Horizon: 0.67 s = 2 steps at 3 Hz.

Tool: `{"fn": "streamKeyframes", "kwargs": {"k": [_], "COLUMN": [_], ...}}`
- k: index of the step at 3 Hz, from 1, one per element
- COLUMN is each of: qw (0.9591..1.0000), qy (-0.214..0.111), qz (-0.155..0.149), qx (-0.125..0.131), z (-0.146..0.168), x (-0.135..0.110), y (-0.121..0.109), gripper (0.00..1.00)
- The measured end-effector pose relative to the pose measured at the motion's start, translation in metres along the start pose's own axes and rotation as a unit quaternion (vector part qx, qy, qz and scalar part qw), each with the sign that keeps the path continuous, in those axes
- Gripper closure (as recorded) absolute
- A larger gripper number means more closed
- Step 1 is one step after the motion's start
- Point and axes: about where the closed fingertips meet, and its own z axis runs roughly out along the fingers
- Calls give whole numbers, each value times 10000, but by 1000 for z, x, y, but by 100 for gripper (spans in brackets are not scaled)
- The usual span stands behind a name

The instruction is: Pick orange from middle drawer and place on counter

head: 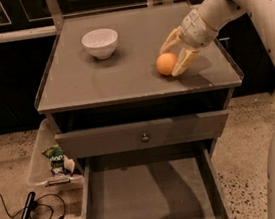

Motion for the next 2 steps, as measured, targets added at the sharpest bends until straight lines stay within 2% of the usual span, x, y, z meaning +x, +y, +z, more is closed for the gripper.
{"fn": "streamKeyframes", "kwargs": {"k": [1, 2], "qw": [10000, 10000], "qy": [0, 0], "qz": [0, 0], "qx": [0, 0], "z": [0, 0], "x": [0, 0], "y": [0, 0], "gripper": [0, 0]}}
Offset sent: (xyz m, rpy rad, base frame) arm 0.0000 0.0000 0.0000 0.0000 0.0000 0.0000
